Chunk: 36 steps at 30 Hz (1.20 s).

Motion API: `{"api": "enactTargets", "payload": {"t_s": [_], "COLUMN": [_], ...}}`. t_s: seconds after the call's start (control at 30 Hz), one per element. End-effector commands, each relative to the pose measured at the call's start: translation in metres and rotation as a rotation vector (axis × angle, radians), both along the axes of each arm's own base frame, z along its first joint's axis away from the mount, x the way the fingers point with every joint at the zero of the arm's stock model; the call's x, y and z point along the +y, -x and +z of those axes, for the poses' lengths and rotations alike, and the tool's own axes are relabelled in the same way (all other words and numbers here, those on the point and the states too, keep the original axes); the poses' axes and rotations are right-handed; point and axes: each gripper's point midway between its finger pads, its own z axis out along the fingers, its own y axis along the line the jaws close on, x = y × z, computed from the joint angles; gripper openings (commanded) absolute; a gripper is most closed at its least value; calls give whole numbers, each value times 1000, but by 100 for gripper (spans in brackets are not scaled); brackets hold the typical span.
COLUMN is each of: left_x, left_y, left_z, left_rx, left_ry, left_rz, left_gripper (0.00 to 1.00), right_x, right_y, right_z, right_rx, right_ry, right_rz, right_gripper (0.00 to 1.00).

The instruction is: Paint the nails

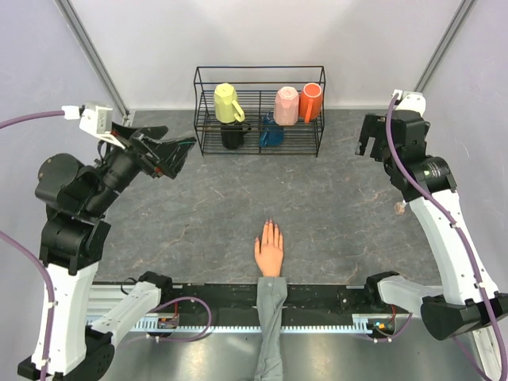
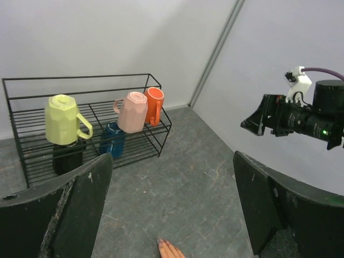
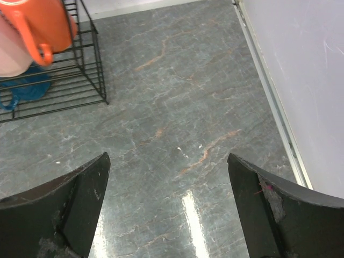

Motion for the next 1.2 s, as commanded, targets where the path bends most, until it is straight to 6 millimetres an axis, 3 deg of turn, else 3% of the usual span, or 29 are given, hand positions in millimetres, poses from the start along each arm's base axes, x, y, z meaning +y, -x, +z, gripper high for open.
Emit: {"api": "enactTargets", "payload": {"t_s": [0.0,0.2,0.33,0.4,0.5,0.67,0.7,0.83,1.0,1.17], "left_x": [-17,-49,-62,-72,-90,-117,-119,-129,-135,-141], "left_y": [-7,-11,-11,-10,-2,14,17,28,34,36], "left_z": [-14,-40,-56,-67,-81,-108,-112,-131,-145,-147], "left_rx": [54,174,234,267,302,353,364,410,466,468], "left_ry": [-35,-39,-40,-51,-72,-116,-121,-138,-140,-147], "left_rz": [-97,-292,-357,-398,-461,-537,-546,-591,-611,-601], "left_gripper": [98,91,90,89,87,86,86,84,83,82], "right_x": [-12,-43,-90,-103,-134,-166,-171,-185,-181,-181], "right_y": [-6,-21,-28,-30,-34,-37,-34,-32,-33,-21], "right_z": [-16,-46,-68,-82,-104,-143,-157,-179,-200,-215], "right_rx": [38,45,46,54,77,116,144,143,186,221], "right_ry": [6,-69,-124,-168,-253,-258,-259,-282,-302,-277], "right_rz": [-42,-127,-263,-296,-373,-498,-517,-552,-522,-543], "right_gripper": [98,98,98,98,98,98,98,98,78,69]}}
